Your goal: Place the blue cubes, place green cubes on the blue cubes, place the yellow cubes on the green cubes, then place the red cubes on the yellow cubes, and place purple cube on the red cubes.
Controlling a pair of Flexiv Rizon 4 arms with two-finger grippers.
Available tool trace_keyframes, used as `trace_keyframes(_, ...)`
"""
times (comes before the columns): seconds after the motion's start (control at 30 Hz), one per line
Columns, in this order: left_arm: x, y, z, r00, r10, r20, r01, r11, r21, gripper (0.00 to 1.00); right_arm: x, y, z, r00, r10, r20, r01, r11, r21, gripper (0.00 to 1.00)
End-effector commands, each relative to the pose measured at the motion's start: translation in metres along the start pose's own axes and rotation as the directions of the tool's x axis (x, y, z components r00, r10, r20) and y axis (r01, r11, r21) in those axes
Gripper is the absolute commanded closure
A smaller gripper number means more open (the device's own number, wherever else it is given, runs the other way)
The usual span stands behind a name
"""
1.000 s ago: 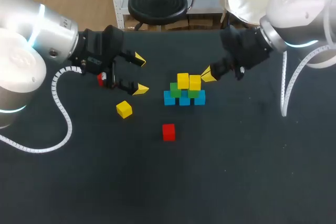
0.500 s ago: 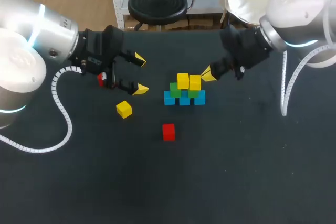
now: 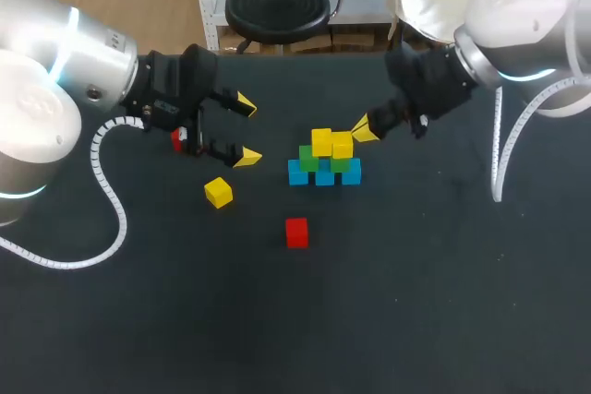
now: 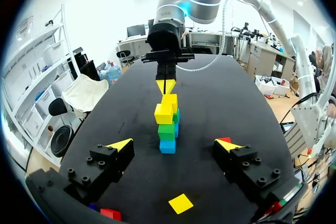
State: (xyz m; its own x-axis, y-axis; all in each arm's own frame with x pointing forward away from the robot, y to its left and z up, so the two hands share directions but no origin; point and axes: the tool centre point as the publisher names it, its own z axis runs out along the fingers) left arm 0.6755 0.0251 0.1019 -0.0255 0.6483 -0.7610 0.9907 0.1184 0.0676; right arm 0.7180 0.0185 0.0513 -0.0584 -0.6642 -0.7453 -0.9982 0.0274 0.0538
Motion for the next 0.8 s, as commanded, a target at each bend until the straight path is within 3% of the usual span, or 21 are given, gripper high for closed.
trace_keyframes(0.03, 0.002, -0.001, 0.0, 1.0, 0.004, 0.007, -0.003, 1.0, -0.002, 0.0, 0.001, 0.002, -0.003, 1.0, 0.013, -0.014, -0.013, 1.0, 0.019, 1.0)
trace_keyframes(0.1, 0.002, -0.001, 0.0, 1.0, 0.004, 0.007, -0.003, 1.0, -0.002, 0.0, 0.004, 0.003, -0.006, 1.0, 0.024, -0.009, -0.023, 0.999, 0.031, 1.0)
trace_keyframes(0.13, 0.002, -0.001, 0.0, 1.0, 0.004, 0.007, -0.003, 1.0, -0.002, 0.0, 0.006, 0.003, -0.008, 1.0, 0.029, -0.008, -0.029, 0.999, 0.035, 0.9)
trace_keyframes(0.2, 0.002, -0.001, 0.0, 1.0, 0.004, 0.007, -0.003, 1.0, -0.002, 0.0, 0.009, 0.005, -0.011, 0.999, 0.045, 0.007, -0.045, 0.998, 0.045, 0.59)
trace_keyframes(0.23, 0.002, -0.001, 0.0, 1.0, 0.004, 0.007, -0.003, 1.0, -0.002, 0.0, 0.01, 0.005, -0.012, 0.999, 0.047, 0.025, -0.048, 0.998, 0.037, 0.0)
trace_keyframes(0.4, 0.002, -0.001, 0.0, 1.0, 0.004, 0.007, -0.003, 1.0, -0.002, 0.0, 0.014, 0.009, -0.022, 0.994, 0.042, 0.105, -0.043, 0.999, 0.014, 0.0)
trace_keyframes(0.53, 0.002, -0.001, 0.0, 1.0, 0.004, 0.007, -0.003, 1.0, -0.002, 0.0, 0.013, 0.014, -0.031, 0.992, 0.041, 0.123, -0.042, 0.999, 0.003, 0.0)
trace_keyframes(0.8, 0.002, -0.001, 0.0, 1.0, 0.004, 0.007, -0.003, 1.0, -0.002, 0.0, 0.006, 0.022, -0.041, 0.997, 0.052, 0.05, -0.051, 0.999, -0.018, 0.0)
